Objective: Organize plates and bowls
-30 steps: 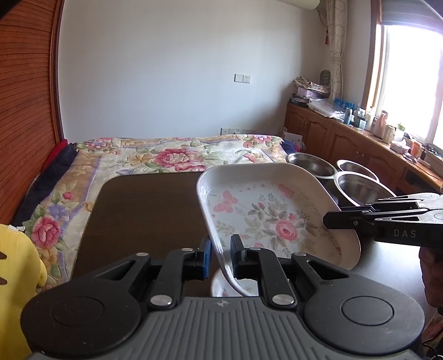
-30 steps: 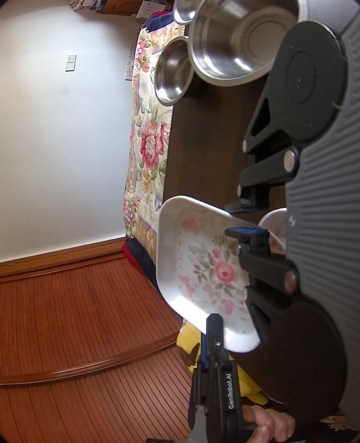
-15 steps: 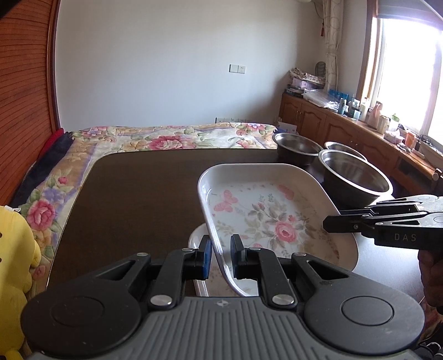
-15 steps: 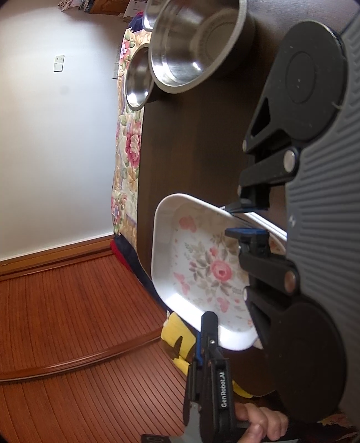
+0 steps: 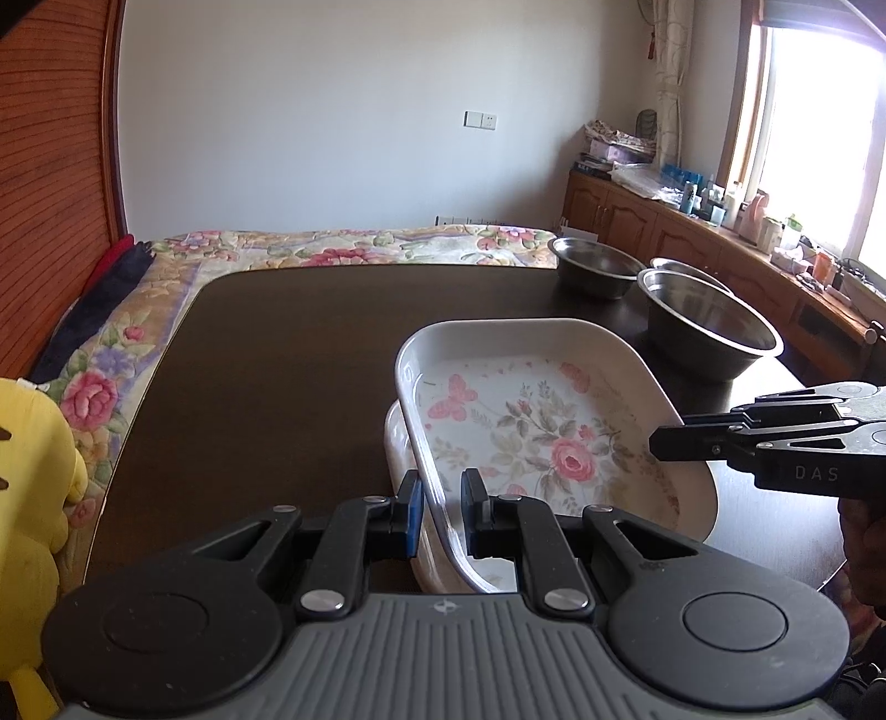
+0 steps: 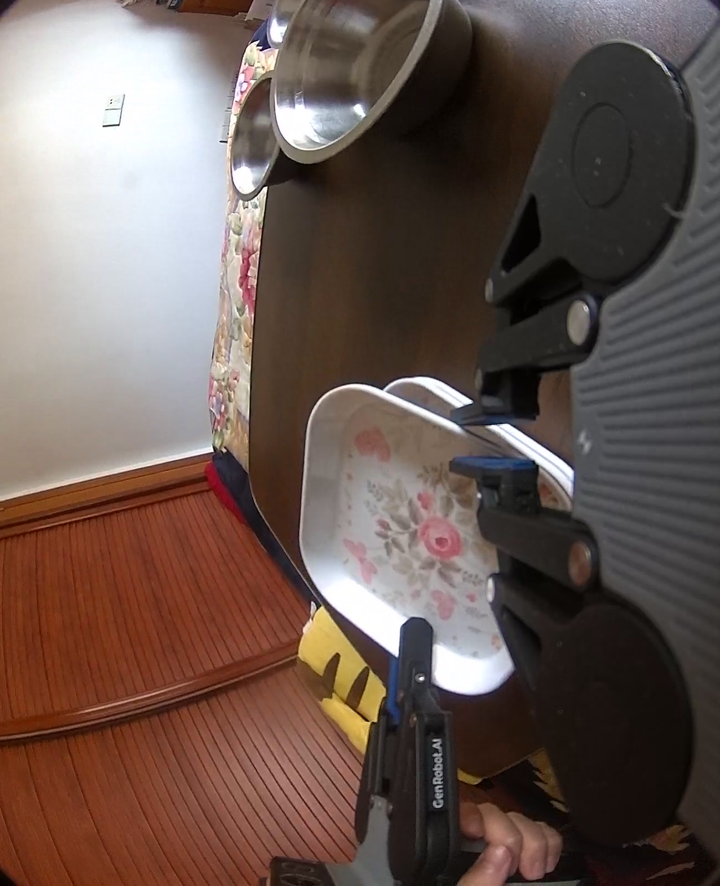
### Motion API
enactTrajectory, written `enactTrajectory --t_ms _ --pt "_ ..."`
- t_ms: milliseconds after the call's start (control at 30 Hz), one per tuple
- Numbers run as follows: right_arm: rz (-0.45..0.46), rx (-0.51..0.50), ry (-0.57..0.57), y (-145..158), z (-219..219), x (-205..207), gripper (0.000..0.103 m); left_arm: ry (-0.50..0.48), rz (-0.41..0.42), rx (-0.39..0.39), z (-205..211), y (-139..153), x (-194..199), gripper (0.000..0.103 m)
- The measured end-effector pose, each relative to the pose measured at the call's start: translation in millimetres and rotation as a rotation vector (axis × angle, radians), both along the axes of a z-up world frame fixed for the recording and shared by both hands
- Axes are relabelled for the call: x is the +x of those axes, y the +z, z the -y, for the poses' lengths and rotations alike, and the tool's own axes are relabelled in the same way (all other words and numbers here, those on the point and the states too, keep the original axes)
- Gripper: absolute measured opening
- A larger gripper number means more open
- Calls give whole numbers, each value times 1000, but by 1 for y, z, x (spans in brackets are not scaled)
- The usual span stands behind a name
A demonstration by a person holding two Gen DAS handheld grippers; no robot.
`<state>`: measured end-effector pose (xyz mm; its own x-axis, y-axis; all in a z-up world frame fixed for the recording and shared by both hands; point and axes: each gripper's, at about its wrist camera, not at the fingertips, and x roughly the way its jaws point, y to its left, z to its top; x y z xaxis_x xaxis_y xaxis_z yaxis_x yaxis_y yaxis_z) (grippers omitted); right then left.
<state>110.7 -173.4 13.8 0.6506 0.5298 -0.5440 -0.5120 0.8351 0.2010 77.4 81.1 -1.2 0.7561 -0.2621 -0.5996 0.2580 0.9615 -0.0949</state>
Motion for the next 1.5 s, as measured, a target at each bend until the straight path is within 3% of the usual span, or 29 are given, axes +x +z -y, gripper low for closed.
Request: enactTrajectory --t_ms 867,1133,1233,1500 --pt "13 -23 14 0 -2 -2 20 22 -8 11 4 -3 5 16" --pt "61 -10 9 9 4 -4 20 24 10 9 7 4 7 17" --pt "81 -15 -2 10 9 -2 20 23 23 18 12 8 10 29" --pt "114 -17 -54 10 30 6 20 -12 48 18 33 15 23 42"
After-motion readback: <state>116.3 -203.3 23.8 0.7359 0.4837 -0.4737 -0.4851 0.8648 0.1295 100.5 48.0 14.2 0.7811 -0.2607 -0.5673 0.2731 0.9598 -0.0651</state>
